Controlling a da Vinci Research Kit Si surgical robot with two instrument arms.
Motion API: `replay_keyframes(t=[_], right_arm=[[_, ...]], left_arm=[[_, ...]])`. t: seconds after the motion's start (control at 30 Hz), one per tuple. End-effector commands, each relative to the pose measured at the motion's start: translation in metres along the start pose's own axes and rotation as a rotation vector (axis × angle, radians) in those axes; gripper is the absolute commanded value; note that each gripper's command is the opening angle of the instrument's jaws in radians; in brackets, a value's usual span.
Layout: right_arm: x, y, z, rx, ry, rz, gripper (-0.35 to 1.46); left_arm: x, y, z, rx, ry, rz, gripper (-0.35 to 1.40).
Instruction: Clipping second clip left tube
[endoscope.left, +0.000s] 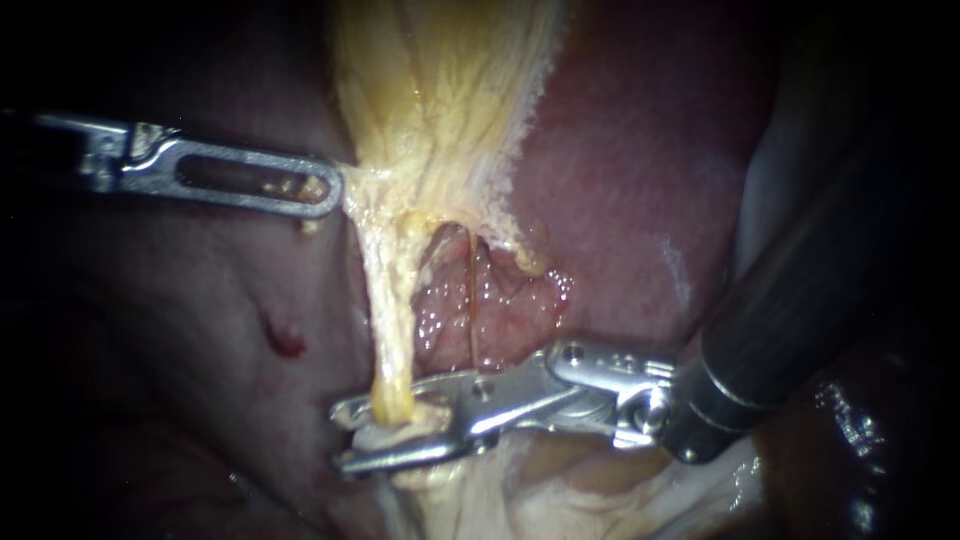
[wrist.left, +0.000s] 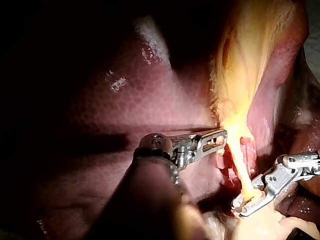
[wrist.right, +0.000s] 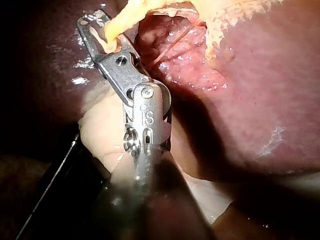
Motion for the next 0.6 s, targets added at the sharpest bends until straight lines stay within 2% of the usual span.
replay_keyframes(t=[0.03, 0.1, 0.4, 0.6], right_arm=[[0.0, 0.0001, -0.0001, -0.002, 0.0, 0.001, -0.23], [-0.0001, 0.0003, -0.0003, -0.003, 0.0, 0.001, -0.35], [-0.0001, 0.0009, -0.0007, -0.017, 0.019, 0.025, -0.35], [-0.0005, 0.0014, -0.0012, -0.021, 0.012, 0.018, -0.35]], left_arm=[[0.0, 0.0, 0.0, 0.0, 0.0, 0.0, -0.35], [0.0, 0.0, 0.0, 0.0, 0.0, 0.0, -0.35], [0.0, 0.0, 0.0, 0.0, 0.0, 0.0, -0.35], [0.0, 0.0, 0.0, 0.0, 0.0, 0.0, -0.35]])
